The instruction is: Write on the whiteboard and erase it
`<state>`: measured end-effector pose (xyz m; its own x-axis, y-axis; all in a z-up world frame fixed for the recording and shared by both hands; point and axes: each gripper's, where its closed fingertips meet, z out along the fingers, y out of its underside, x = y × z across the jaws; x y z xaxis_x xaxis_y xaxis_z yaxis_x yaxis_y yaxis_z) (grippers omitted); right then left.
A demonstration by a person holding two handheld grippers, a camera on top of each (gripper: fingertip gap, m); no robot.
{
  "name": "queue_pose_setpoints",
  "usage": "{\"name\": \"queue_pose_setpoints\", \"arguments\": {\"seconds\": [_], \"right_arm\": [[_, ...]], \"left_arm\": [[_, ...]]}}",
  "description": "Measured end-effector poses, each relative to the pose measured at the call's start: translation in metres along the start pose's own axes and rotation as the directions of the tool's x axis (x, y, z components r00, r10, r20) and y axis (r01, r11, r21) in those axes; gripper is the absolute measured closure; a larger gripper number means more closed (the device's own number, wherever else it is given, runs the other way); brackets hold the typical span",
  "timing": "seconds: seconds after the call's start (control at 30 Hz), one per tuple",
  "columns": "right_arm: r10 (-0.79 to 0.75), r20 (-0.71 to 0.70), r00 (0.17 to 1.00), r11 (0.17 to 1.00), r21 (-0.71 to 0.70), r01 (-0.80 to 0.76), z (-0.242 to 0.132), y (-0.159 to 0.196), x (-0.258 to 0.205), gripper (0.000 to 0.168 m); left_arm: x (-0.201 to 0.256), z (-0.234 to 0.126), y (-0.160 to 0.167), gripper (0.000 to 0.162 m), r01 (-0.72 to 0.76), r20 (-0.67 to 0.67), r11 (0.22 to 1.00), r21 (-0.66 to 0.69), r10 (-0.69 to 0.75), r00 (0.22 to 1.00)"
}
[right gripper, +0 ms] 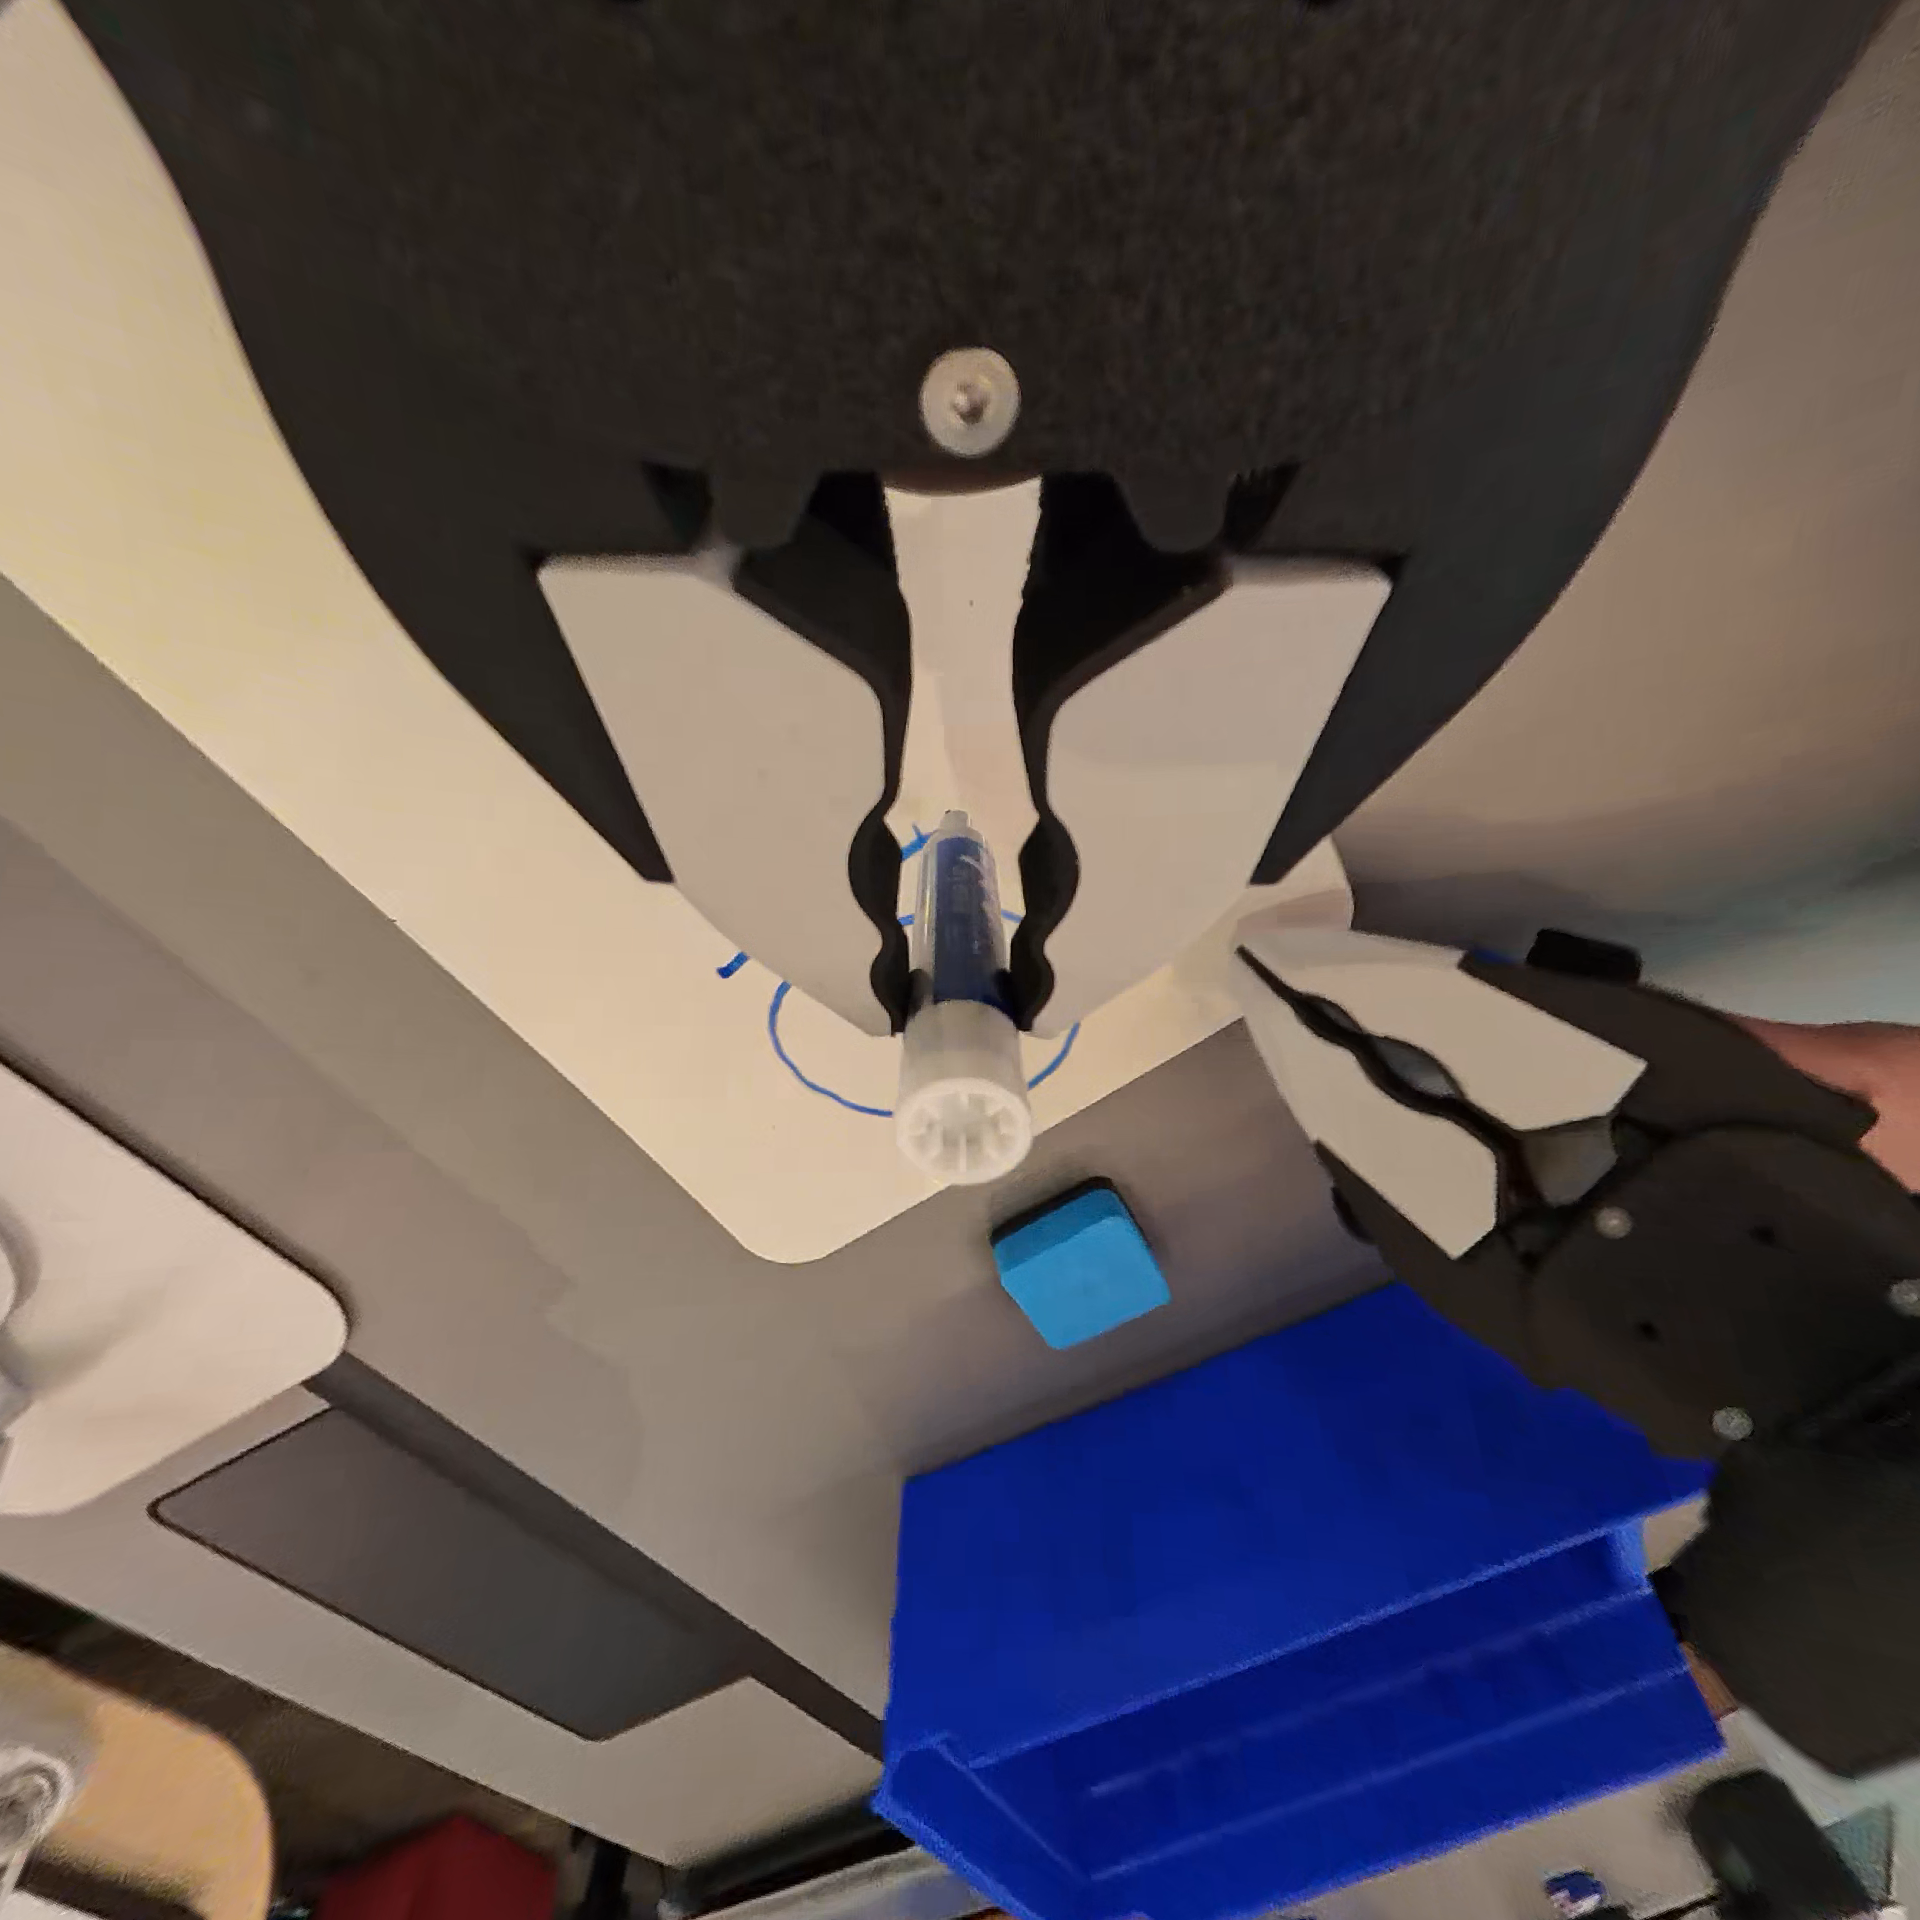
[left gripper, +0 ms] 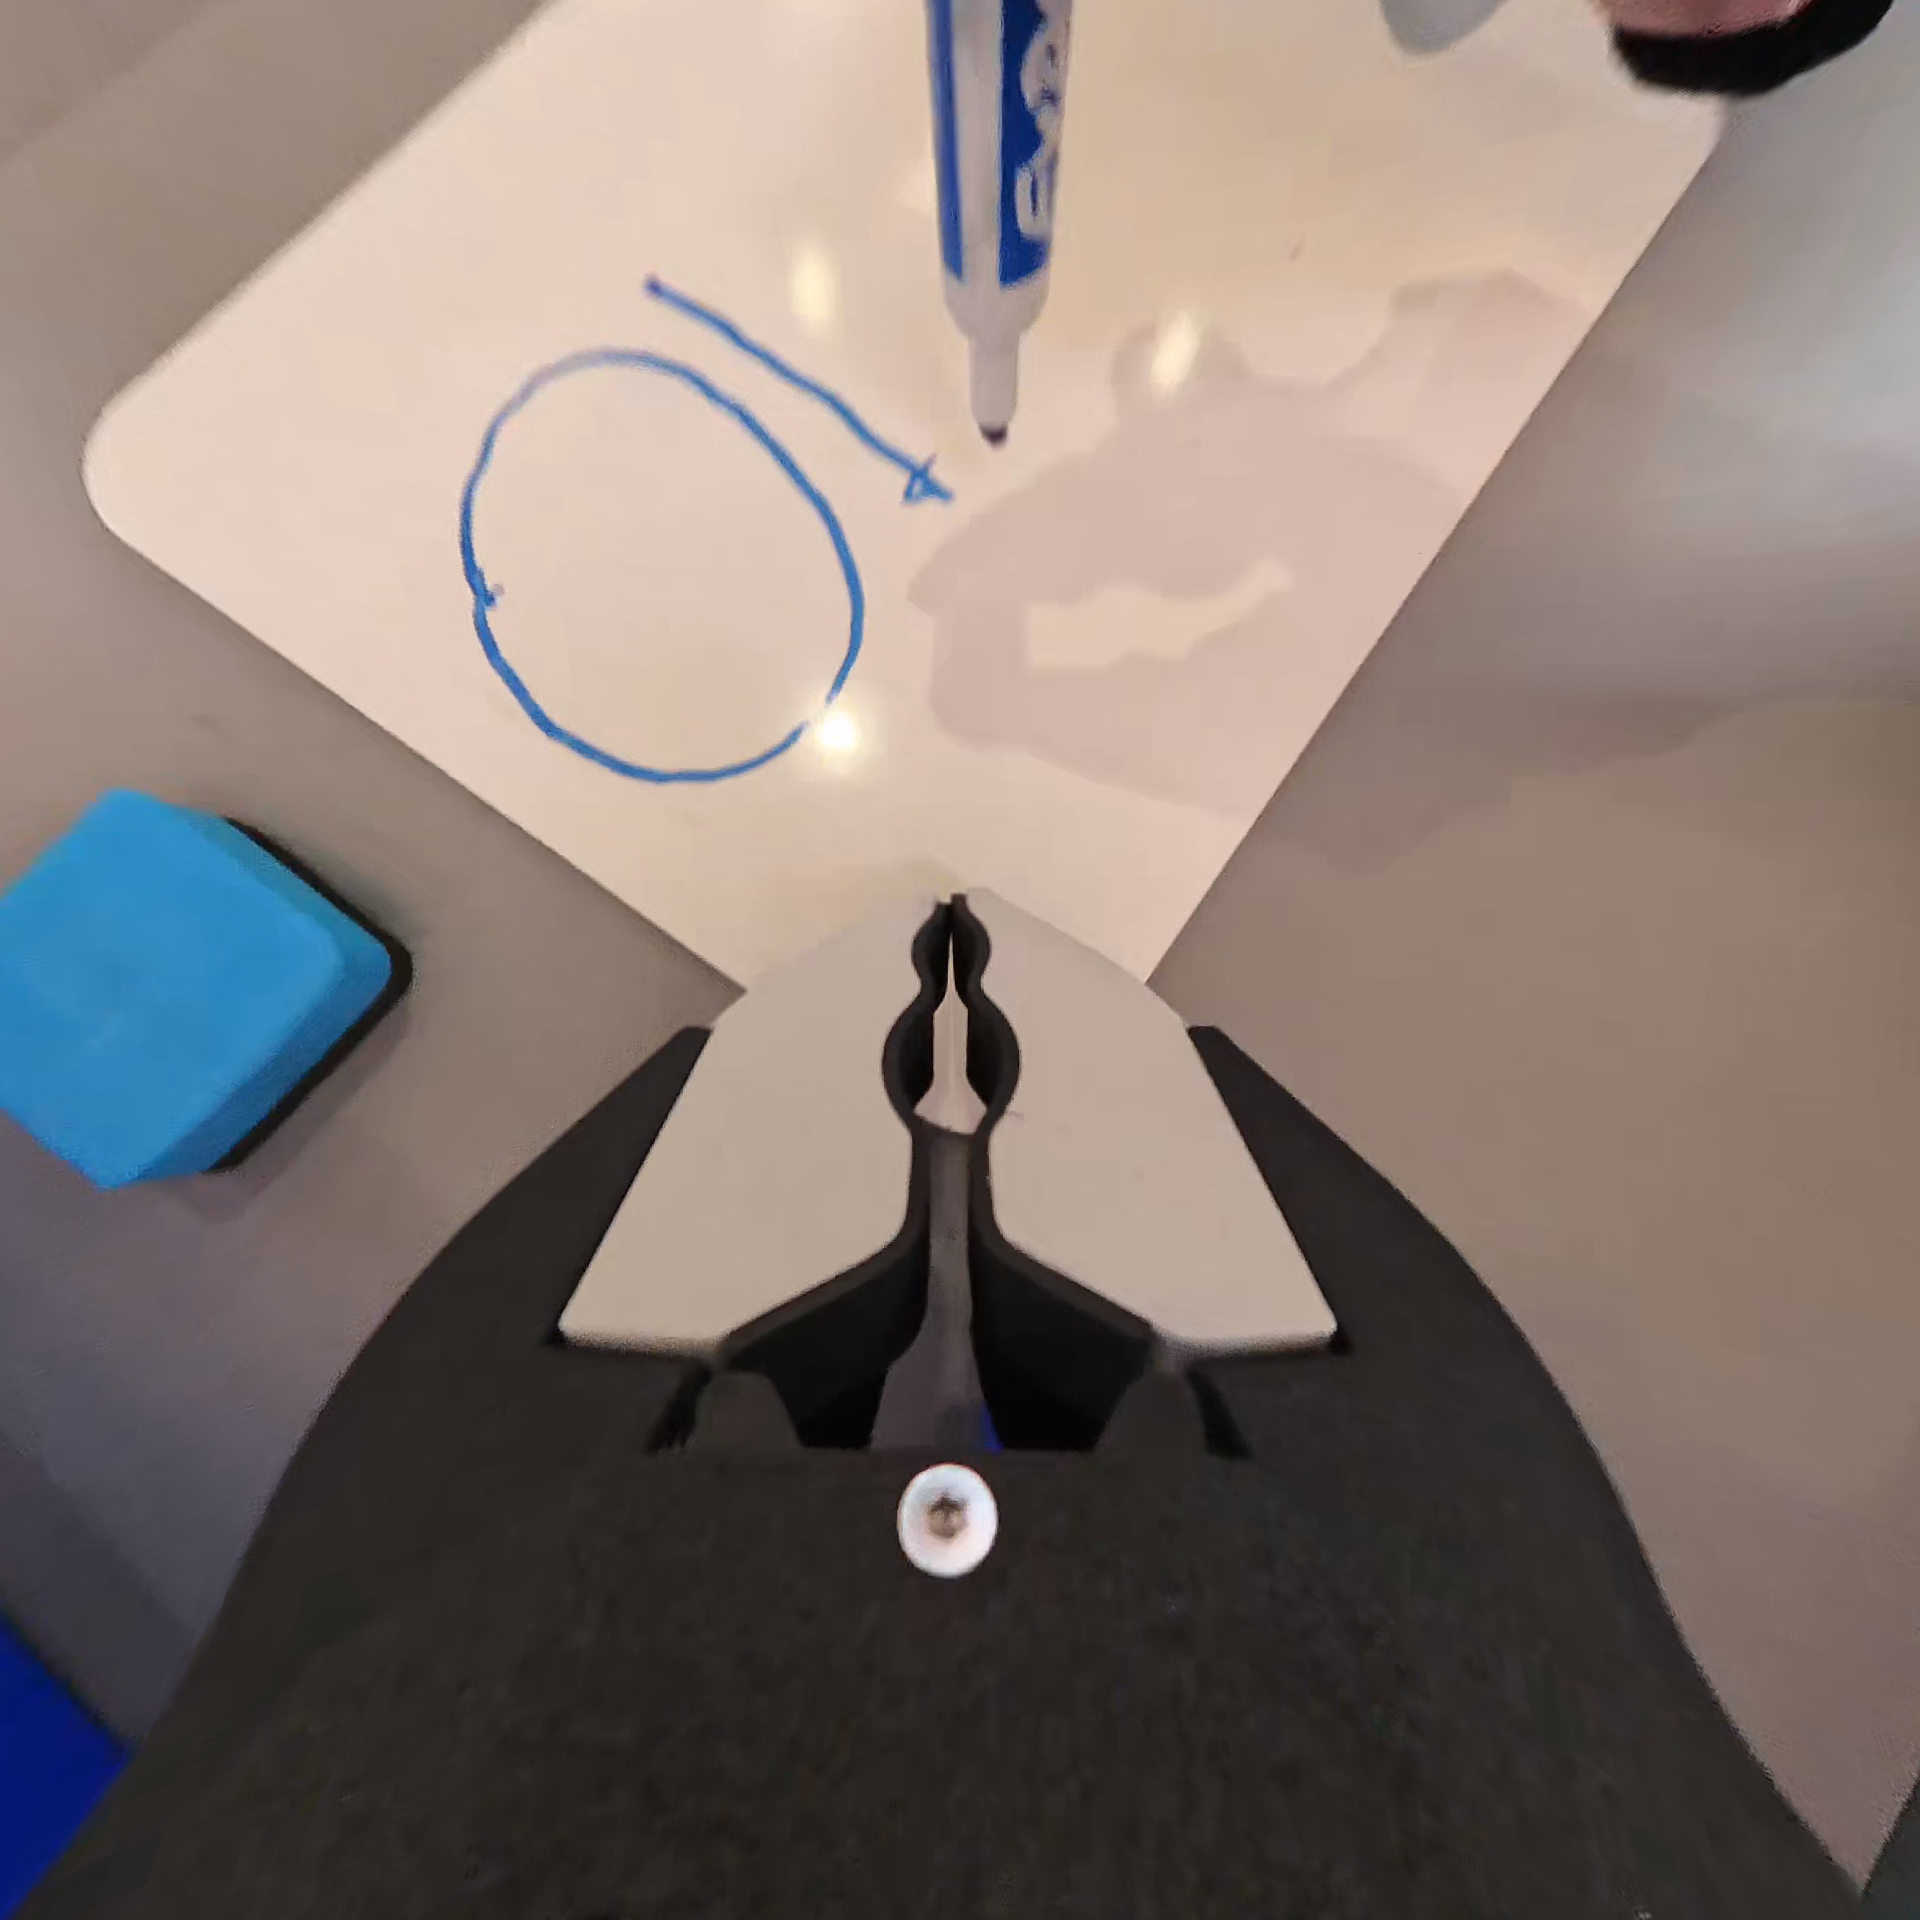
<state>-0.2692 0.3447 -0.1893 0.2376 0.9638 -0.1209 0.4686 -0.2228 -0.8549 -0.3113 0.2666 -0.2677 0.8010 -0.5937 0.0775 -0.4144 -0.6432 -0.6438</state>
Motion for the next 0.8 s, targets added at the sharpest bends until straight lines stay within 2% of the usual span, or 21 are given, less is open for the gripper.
{"name": "queue_pose_setpoints", "arguments": {"seconds": [0.07, 0.27, 0.8], "right_arm": [[0.02, -0.036, 0.999, 1.0, 0.018, -0.019, 0.006, 0.001, 0.007, 0.15], [0.018, -0.043, 0.999, 0.999, 0.052, -0.016, 0.011, 0.0, 0.006, 0.15], [-0.028, -0.06, 0.998, 0.999, -0.035, 0.026, 0.004, 0.013, 0.01, 0.15]], "left_arm": [[-0.003, 0.005, 0.01, 0.162, 0.004, 0.014, 0.999, -0.05, -0.003, 1.0], [-0.002, 0.005, 0.011, 0.162, -0.001, 0.01, 0.998, -0.061, 0.002, 1.0], [0.003, 0.006, 0.01, 0.162, 0.014, -0.024, 0.999, -0.052, -0.016, 1.0]]}}
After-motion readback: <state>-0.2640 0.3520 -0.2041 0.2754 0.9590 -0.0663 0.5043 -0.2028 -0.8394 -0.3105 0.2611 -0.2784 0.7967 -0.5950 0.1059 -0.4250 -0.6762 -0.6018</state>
